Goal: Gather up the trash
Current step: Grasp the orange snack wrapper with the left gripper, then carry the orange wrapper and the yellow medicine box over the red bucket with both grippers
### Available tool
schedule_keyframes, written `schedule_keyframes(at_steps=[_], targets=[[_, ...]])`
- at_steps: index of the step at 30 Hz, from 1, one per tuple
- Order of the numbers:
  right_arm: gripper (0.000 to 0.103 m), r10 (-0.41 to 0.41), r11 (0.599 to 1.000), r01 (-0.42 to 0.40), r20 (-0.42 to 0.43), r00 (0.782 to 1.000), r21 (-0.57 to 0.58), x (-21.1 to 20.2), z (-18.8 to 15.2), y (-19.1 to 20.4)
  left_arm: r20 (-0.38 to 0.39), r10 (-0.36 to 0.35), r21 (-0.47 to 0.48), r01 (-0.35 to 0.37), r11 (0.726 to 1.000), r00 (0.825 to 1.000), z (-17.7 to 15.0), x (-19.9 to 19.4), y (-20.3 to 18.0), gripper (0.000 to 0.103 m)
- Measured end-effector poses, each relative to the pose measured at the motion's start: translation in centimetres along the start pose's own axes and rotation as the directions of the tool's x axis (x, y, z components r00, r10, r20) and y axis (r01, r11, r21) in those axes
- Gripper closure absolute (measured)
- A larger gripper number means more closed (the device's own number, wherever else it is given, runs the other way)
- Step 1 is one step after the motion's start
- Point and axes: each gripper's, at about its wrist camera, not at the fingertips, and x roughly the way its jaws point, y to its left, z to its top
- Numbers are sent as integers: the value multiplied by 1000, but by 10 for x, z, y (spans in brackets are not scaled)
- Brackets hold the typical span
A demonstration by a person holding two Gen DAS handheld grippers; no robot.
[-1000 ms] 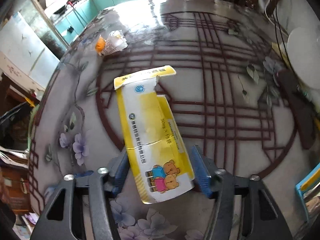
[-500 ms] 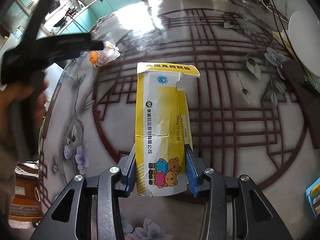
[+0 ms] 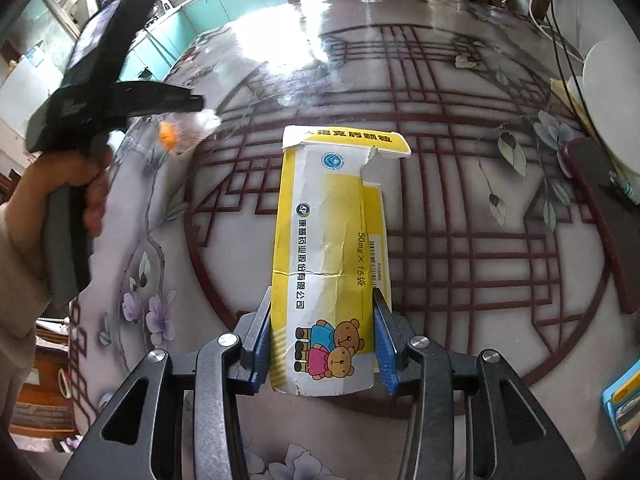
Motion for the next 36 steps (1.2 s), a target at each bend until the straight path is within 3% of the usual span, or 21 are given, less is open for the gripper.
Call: schedule_keyframes(at_steps=[5, 12, 18, 23, 25, 27, 36], targets=[[62, 0, 1000, 1, 30, 1000, -19, -13, -2, 8, 74, -20, 7, 19, 1000, 997, -29, -56, 8, 100], [66, 6, 999, -2, 86, 996, -51, -40, -7, 26, 65, -84, -74, 89, 993, 994, -76, -108, 27, 100], [75, 23, 995, -13, 111, 994, -95, -57, -13, 50, 64, -75, -116, 82, 990, 995, -114, -128, 41, 100], [76, 30, 994, -20, 91, 995, -105, -51, -17, 56, 42, -54, -160, 60, 985, 998, -134, -132, 58, 100], [70, 39, 995, -32, 77, 996, -89, -48, -19, 53, 45, -45, -176, 52, 983, 998, -141, -137, 65, 100], [53, 72, 996, -68, 60, 996, -64, -41, -21, 49, 38, -38, -195, 45, 980, 999, -147, -137, 70, 100], [50, 120, 993, -120, -55, 991, -2, 0, -21, 51, 31, -9, -248, 17, 969, 999, -165, -145, 89, 100]])
